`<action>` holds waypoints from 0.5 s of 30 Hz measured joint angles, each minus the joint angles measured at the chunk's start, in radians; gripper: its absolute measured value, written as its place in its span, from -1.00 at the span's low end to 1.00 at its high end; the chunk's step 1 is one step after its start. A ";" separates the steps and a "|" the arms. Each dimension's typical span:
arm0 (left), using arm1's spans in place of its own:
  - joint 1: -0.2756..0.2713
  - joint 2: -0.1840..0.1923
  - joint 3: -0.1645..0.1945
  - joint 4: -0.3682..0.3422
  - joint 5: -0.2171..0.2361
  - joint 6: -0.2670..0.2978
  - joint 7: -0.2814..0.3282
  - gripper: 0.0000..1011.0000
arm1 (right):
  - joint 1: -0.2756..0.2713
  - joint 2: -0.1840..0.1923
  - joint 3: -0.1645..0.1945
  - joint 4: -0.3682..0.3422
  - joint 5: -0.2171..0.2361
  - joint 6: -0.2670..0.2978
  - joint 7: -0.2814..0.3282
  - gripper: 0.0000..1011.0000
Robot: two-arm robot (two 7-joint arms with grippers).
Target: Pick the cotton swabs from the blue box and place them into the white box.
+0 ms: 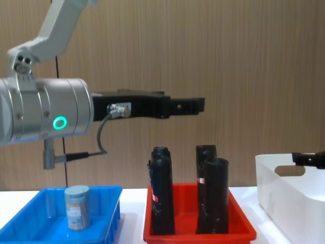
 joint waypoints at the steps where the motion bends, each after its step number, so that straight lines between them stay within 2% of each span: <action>1: 0.003 0.000 0.002 -0.001 0.005 -0.005 0.010 0.98 | 0.000 0.000 0.000 0.000 0.000 0.000 0.000 0.98; 15: 0.066 0.009 0.032 -0.018 0.090 -0.099 0.191 0.98 | -0.137 0.014 -0.002 -0.189 0.013 -0.016 -0.040 0.98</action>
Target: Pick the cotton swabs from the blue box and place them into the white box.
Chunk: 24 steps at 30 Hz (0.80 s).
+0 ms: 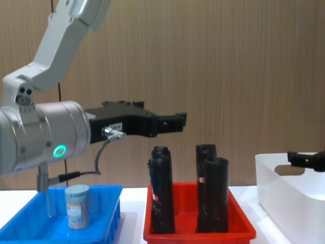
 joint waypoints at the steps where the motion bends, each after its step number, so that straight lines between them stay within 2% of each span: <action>1: 0.003 0.000 0.001 -0.001 0.004 -0.005 0.009 0.98 | -0.007 0.001 0.000 -0.011 0.001 -0.001 -0.002 0.98; 14: 0.065 0.009 0.030 -0.018 0.086 -0.097 0.185 0.98 | -0.130 0.013 -0.002 -0.181 0.012 -0.015 -0.039 0.98; 20: 0.083 0.012 0.038 -0.023 0.112 -0.125 0.239 0.98 | -0.188 0.019 -0.002 -0.262 0.018 -0.022 -0.056 0.98; 24: 0.088 0.012 0.040 -0.024 0.117 -0.131 0.252 0.98 | -0.225 0.022 -0.002 -0.312 0.021 -0.026 -0.067 0.98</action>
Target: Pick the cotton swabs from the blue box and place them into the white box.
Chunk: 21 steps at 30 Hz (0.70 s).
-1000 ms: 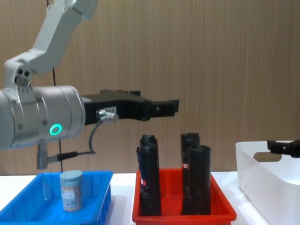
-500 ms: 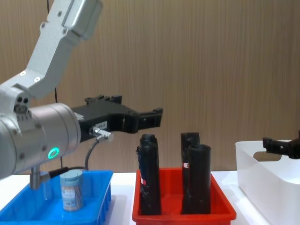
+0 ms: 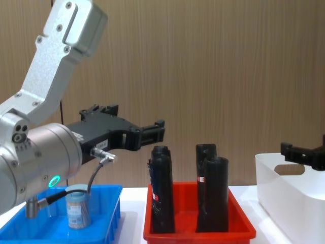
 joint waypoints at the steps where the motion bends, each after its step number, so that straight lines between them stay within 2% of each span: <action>1: 0.000 0.000 0.000 0.000 0.001 -0.001 0.001 0.98 | -0.013 0.001 0.000 -0.018 0.002 -0.001 -0.004 0.98; 12: 0.001 0.000 0.000 0.000 0.001 -0.002 0.003 0.98 | -0.119 0.012 -0.001 -0.164 0.012 -0.013 -0.035 0.98; 21: 0.000 0.000 0.000 0.000 0.001 -0.002 0.003 0.98 | -0.158 0.016 -0.002 -0.218 0.015 -0.017 -0.046 0.98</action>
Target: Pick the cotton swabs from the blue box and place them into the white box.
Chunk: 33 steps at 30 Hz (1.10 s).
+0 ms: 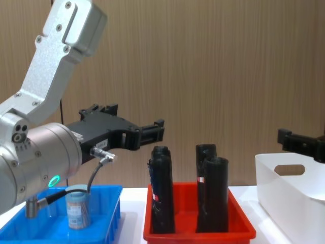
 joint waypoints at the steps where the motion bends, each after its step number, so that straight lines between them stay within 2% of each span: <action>1: 0.000 0.000 0.000 0.000 0.000 0.000 0.000 0.98 | 0.000 0.000 0.000 0.000 0.000 0.000 0.000 0.98; 33: 0.000 0.000 0.000 0.000 0.000 0.000 0.000 0.98 | -0.002 -0.001 0.000 -0.002 0.000 0.000 0.001 0.98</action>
